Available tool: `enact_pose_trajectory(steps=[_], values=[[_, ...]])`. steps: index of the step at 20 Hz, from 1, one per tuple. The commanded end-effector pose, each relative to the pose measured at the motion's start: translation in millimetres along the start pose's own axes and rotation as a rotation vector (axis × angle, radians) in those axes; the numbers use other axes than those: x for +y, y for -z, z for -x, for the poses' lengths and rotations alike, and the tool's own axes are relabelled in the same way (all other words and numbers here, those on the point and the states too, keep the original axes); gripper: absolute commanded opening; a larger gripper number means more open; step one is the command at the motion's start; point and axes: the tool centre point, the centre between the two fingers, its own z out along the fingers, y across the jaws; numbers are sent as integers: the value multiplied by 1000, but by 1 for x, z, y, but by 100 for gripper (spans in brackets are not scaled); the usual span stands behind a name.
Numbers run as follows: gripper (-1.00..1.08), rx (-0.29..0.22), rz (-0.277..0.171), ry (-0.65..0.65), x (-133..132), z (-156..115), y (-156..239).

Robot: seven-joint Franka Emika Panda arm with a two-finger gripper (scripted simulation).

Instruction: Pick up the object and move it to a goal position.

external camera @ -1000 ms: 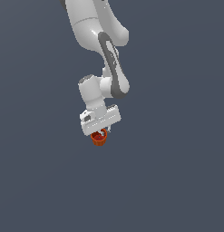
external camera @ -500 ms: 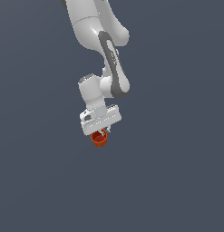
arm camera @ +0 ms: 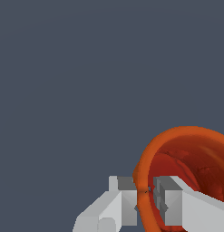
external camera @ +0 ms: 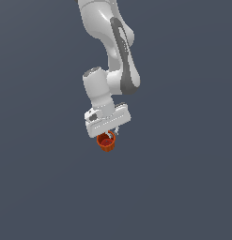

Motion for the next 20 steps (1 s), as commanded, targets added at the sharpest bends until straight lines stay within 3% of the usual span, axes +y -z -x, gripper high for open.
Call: enact_pose_trajectory(steps=[1, 20], values=[[-100, 2, 1, 1, -6, -19, 14], [-100, 2, 2, 1, -49, -186, 131]])
